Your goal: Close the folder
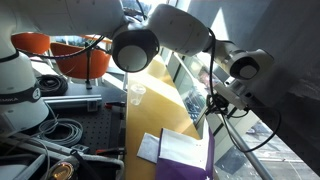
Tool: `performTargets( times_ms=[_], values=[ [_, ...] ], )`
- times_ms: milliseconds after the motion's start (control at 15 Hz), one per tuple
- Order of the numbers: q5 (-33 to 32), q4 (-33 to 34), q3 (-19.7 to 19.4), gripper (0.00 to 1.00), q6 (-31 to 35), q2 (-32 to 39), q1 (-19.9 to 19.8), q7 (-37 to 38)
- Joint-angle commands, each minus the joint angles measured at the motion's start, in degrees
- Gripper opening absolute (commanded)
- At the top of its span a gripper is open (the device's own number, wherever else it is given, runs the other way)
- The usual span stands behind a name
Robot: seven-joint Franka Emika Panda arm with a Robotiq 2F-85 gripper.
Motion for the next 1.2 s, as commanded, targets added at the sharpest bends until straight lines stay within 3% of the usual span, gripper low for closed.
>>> performTargets(
  times_ms=[0, 467, 1133],
  values=[
    [0.38, -0.61, 0.25, 0.0, -2.88, -2.82, 0.43, 2.87],
    [-0.69, -0.88, -0.43, 0.0, -3.46, -5.59, -0.6, 1.55],
    [-5.07, -0.18, -4.27, 0.0, 2.5, -5.52, -2.66, -4.75]
  ],
)
